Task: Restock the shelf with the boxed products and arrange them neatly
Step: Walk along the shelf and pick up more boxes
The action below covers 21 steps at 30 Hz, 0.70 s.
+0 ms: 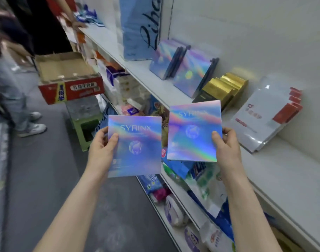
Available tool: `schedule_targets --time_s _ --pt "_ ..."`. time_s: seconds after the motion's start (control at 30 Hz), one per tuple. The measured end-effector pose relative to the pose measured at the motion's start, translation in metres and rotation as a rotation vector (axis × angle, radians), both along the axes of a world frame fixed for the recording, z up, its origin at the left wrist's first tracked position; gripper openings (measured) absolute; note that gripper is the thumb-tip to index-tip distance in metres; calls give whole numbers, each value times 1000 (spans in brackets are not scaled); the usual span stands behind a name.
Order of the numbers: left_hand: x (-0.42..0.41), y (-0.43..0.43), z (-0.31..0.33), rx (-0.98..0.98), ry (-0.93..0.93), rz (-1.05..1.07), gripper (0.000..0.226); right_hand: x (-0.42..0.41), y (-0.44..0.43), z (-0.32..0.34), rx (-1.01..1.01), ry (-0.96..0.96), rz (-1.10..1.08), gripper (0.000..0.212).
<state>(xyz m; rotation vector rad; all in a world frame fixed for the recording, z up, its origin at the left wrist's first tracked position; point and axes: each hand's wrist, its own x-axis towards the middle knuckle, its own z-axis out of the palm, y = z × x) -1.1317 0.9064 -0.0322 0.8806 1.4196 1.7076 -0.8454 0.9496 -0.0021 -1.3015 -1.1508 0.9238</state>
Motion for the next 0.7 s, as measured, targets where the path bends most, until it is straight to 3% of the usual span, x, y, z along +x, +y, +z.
schedule_targets --time_s 0.2,0.53,0.6,0.7 --pt "-86 97 -7 12 28 -18 24 -80 84 -4 57 -10 -64 19" --pt "-210 243 20 -47 66 -244 30 -198 195 4 113 5 -245 17" --pt "-219 268 24 -44 70 -277 30 -204 224 13 142 -11 -294 27" --pt "-226 305 27 -15 68 -290 26 -213 274 29 197 -89 -335 59"
